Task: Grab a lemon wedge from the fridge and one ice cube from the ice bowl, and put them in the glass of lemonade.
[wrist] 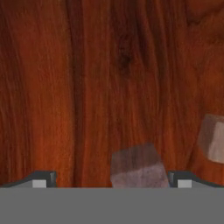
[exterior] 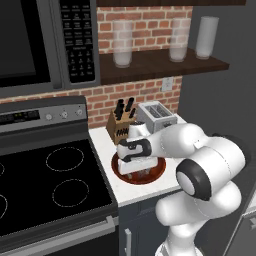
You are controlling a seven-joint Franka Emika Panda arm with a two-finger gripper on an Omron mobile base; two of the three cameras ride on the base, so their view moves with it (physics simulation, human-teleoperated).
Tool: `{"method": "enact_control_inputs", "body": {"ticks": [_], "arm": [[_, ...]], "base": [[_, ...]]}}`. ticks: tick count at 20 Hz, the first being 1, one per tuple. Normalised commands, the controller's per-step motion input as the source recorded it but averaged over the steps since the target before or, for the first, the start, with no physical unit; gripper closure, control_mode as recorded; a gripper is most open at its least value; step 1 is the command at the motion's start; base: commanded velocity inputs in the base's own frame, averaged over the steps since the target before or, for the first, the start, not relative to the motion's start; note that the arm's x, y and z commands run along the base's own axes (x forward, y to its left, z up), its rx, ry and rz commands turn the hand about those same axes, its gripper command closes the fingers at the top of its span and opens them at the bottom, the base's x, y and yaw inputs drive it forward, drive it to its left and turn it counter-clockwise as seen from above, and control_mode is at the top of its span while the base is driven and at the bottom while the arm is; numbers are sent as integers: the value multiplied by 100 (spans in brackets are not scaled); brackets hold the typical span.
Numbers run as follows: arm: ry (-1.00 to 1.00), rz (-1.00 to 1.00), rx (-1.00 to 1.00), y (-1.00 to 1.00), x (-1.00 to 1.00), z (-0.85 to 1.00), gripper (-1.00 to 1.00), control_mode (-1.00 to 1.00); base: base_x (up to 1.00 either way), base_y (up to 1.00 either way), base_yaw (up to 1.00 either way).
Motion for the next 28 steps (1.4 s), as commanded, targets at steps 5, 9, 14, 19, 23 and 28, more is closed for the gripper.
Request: {"method": "enact_control_inputs", "body": {"ticks": [5, 9, 14, 19, 23, 28], "arm": [[0, 0, 0, 2, 0, 0, -100, -100], [0, 0, 0, 4, 0, 0, -100, -100], [0, 0, 0, 0, 18, 0, -100, -100], [0, 0, 0, -1, 13, 0, -100, -100], [0, 0, 0, 0, 5, 0, -100, -100], [0, 0, 0, 0, 0, 0, -100, -100]], "base": [[0, 0, 0], [0, 0, 0], [0, 0, 0], [0, 0, 0], [0, 0, 0], [0, 0, 0]]}}
